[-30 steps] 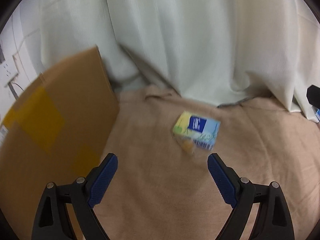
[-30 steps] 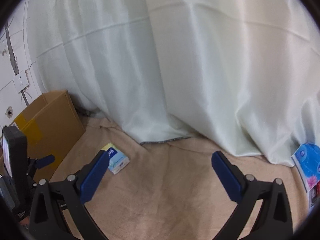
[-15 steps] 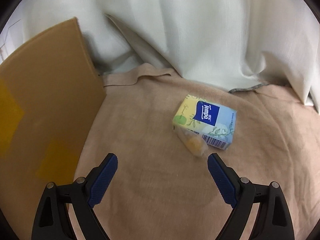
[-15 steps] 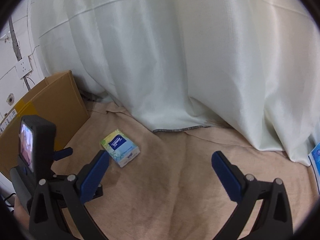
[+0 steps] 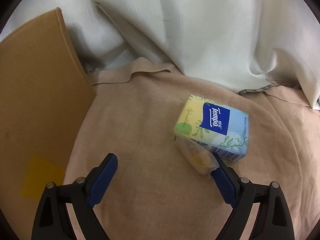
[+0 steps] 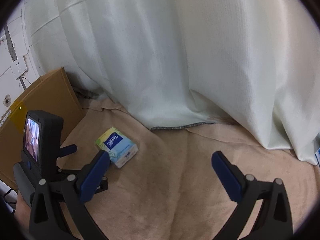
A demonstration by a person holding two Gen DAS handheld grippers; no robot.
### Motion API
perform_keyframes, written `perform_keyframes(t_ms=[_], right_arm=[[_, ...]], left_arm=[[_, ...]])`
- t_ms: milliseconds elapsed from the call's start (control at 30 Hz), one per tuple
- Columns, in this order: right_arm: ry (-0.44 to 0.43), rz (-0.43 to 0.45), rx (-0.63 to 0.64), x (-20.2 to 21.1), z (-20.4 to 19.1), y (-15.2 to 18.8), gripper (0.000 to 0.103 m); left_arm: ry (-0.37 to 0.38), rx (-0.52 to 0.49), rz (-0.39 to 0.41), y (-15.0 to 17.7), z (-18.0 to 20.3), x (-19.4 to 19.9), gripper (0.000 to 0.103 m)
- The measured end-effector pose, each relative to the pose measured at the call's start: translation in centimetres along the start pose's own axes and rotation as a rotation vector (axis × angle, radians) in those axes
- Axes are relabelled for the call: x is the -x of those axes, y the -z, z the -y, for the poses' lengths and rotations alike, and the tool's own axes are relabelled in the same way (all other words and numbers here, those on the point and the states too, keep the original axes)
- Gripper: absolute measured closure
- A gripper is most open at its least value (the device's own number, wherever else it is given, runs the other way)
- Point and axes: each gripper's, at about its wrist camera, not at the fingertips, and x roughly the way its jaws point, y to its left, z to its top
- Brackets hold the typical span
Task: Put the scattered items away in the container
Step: 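Move both open grippers back toward the tissue pack, then grasp the small clear packet with the left gripper while the right gripper grasps the Tempo tissue pack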
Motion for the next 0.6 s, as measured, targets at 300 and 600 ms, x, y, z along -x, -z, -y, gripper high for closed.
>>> perform_keyframes(t_ms=[300, 600], right_arm=[[-0.025, -0.024, 0.068, -1.6, -1.2, 0.3, 0.0], [-0.082, -0.014, 0.244, -3.2, -4.0, 0.5, 0.0]], left_arm=[[0.058, -0.034, 0.034, 0.2, -0.5, 0.5, 0.049], [0.151, -0.013, 0.048, 0.6, -2.7, 1.7, 0.066]])
